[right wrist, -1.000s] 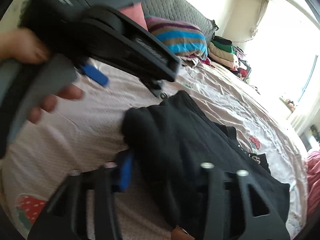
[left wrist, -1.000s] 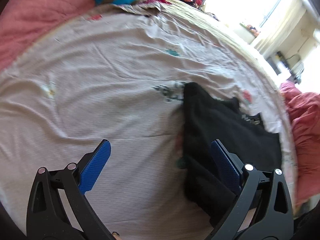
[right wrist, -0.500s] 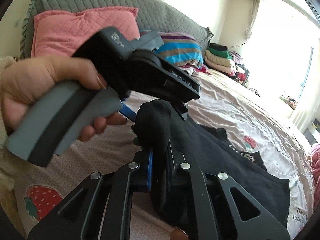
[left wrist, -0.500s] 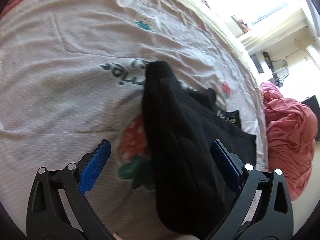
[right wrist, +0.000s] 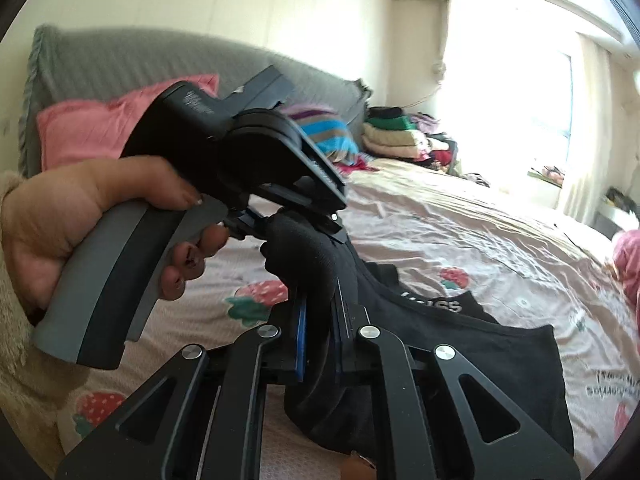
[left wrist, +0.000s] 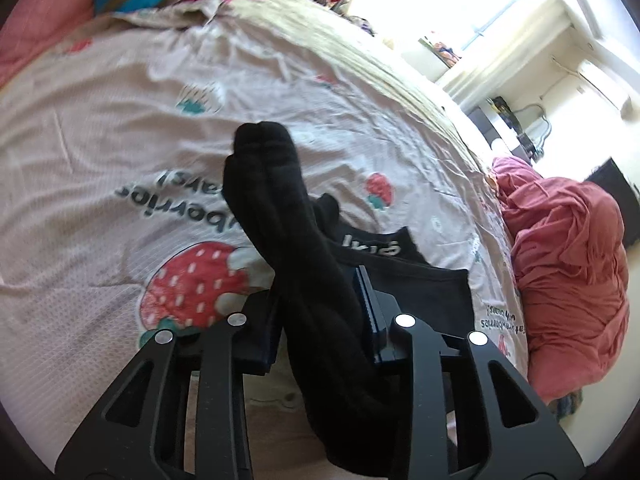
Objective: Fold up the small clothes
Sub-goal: 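Lift the sweatshirt side with both tools and fold it over the middle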
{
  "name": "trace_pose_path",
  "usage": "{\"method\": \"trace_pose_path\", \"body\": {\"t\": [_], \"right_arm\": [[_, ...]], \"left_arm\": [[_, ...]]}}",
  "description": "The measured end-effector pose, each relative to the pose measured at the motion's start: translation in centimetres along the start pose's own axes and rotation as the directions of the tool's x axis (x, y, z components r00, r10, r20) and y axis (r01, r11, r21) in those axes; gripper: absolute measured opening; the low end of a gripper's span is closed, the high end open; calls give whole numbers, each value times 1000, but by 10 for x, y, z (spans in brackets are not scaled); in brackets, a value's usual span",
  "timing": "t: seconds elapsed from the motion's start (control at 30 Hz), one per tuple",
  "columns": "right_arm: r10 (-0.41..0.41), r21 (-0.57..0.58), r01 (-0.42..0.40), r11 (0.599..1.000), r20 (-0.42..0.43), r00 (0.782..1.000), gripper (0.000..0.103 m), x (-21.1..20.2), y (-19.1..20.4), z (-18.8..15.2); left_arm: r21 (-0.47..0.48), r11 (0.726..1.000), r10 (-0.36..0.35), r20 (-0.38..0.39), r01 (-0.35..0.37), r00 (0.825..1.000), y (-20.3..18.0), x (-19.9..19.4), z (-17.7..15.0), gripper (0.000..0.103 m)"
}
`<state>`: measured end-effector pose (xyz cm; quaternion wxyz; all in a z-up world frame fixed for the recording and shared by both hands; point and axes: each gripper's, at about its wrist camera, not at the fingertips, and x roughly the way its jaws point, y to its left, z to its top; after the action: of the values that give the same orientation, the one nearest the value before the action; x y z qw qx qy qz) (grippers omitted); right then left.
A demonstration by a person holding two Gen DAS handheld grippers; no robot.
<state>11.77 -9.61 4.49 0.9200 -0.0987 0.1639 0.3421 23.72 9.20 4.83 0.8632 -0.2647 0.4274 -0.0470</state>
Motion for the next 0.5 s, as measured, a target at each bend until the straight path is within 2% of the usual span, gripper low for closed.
{"method": "trace_pose_path", "body": {"t": [0.13, 0.5], "right_arm": [[-29, 76, 26, 997, 32, 999, 8, -14, -17, 2], [-83, 178, 70, 982, 69, 994, 8, -45, -51, 2]], "left_arm": [[41, 999, 5, 11, -5, 1000, -25, -4, 0, 24], [126, 992, 1, 23, -4, 1000, -85, -6, -6, 24]]}}
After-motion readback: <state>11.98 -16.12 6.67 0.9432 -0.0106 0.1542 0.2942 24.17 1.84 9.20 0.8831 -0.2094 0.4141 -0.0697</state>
